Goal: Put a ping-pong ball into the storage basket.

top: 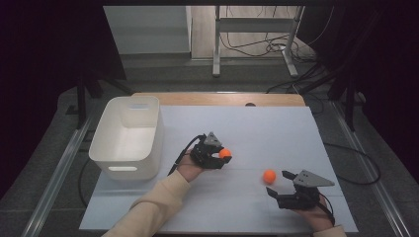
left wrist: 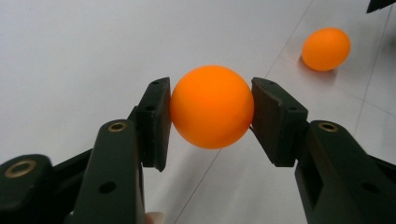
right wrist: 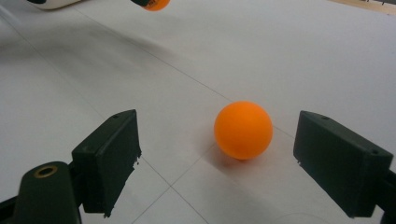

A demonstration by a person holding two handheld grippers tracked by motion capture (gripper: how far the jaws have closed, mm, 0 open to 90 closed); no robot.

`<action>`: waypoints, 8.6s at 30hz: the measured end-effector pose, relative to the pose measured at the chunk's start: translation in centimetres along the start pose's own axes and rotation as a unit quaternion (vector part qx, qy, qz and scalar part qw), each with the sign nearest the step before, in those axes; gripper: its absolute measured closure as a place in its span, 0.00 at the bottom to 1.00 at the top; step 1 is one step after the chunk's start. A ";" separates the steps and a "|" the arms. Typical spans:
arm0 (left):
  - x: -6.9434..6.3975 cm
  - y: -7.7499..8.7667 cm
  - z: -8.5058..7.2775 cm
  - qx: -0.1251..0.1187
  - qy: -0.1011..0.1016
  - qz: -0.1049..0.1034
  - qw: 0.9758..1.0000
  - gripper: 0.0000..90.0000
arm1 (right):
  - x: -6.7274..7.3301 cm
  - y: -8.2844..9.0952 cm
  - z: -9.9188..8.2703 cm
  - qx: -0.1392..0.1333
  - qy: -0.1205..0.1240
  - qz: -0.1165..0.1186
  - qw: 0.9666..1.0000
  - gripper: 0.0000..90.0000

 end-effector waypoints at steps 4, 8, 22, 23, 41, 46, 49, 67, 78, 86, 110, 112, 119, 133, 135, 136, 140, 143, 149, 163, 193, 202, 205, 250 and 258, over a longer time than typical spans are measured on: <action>-0.1 0.5 0.2 -0.005 -0.002 -0.002 1.000 0.56 | 0.0 0.0 0.0 0.001 0.002 0.000 1.000 0.17; -0.3 1.1 0.4 -0.011 -0.003 -0.006 1.000 0.56 | 0.0 0.0 0.0 0.002 0.004 0.001 1.000 0.17; -0.9 3.0 1.1 -0.032 -0.012 -0.019 0.999 0.56 | 0.0 -0.1 0.0 0.002 0.005 0.000 1.000 0.17; -1.0 3.2 1.1 -0.033 -0.012 -0.020 0.999 0.56 | 0.0 -0.1 0.0 0.003 0.006 0.000 1.000 0.17; -0.9 5.5 1.9 -0.061 -0.009 -0.028 0.998 0.56 | 0.0 -0.1 0.0 0.004 0.008 -0.001 1.000 0.17; -0.8 6.3 2.0 -0.069 -0.004 -0.034 0.997 0.56 | 0.0 -0.1 0.0 0.003 0.007 -0.002 1.000 0.17; -0.7 6.5 2.1 -0.072 -0.004 -0.033 0.997 0.56 | 0.0 -0.1 0.0 0.003 0.008 -0.002 1.000 0.17; -0.5 9.4 2.7 -0.118 -0.004 -0.036 0.992 0.56 | 0.0 -0.1 0.0 0.004 0.009 -0.003 1.000 0.17; -0.4 10.8 3.0 -0.136 -0.005 -0.037 0.990 0.56 | 0.0 -0.1 0.0 0.004 0.009 -0.003 1.000 0.17; -0.3 11.5 3.1 -0.145 -0.001 -0.042 0.989 0.56 | 0.0 -0.1 0.0 0.004 0.010 -0.003 1.000 0.17; 0.5 14.5 3.4 -0.185 0.007 -0.036 0.982 0.56 | 0.1 -0.2 0.0 0.007 0.013 -0.004 1.000 0.17; 0.6 14.6 3.4 -0.186 0.008 -0.035 0.982 0.56 | 0.1 -0.2 0.0 0.007 0.013 -0.004 1.000 0.17; 0.8 15.0 3.4 -0.190 0.011 -0.029 0.981 0.56 | 0.1 -0.2 0.0 0.007 0.014 -0.004 1.000 0.17; 1.8 15.7 3.3 -0.200 0.022 -0.011 0.979 0.56 | 0.1 -0.2 0.0 0.008 0.014 -0.005 1.000 0.17; 1.8 15.8 3.3 -0.202 0.022 -0.004 0.979 0.56 | 0.0 -0.2 0.0 0.008 0.014 -0.005 1.000 0.17; 1.9 15.8 3.3 -0.202 0.023 -0.004 0.979 0.56 | 0.0 -0.2 0.0 0.007 0.014 -0.005 1.000 0.17; 2.1 16.0 3.3 -0.204 0.025 -0.002 0.979 0.56 | 0.0 -0.2 0.0 0.007 0.013 -0.005 1.000 0.17; 2.4 16.3 3.3 -0.207 0.027 -0.001 0.978 0.56 | 0.0 -0.2 0.0 0.007 0.013 -0.005 1.000 0.17; 2.8 17.0 3.3 -0.215 0.033 0.002 0.976 0.56 | 0.1 -0.2 0.0 0.009 0.014 -0.005 1.000 0.17; 3.8 18.6 3.1 -0.234 0.043 0.012 0.971 0.56 | 0.1 -0.2 0.0 0.008 0.014 -0.005 1.000 0.17; 6.1 20.4 2.5 -0.244 0.072 0.035 0.966 0.56 | 0.0 -0.2 0.0 0.008 0.013 -0.003 1.000 0.17; 6.7 20.8 2.2 -0.247 0.078 0.043 0.965 0.56 | 0.0 -0.1 0.0 0.007 0.012 -0.004 1.000 0.17; 7.0 21.1 2.2 -0.249 0.081 0.046 0.964 0.56 | 0.0 -0.2 0.0 0.007 0.012 -0.004 1.000 0.17; 12.3 22.5 0.3 -0.253 0.144 0.131 0.948 0.56 | 0.0 -0.2 0.0 0.009 0.013 -0.005 1.000 0.17; 12.9 21.2 0.3 -0.231 0.144 0.147 0.951 0.56 | 0.0 -0.3 0.0 0.010 0.013 -0.004 1.000 0.17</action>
Point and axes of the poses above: each handheld gripper's, and its own axes: y roughly backward along the jaws, z roughly out of its top, x roughly to its left, the point moved 2 cm from there along -y, roughly forward along the jaws, and after that the axes turned 15 degrees about y, right-handed, at the moved point
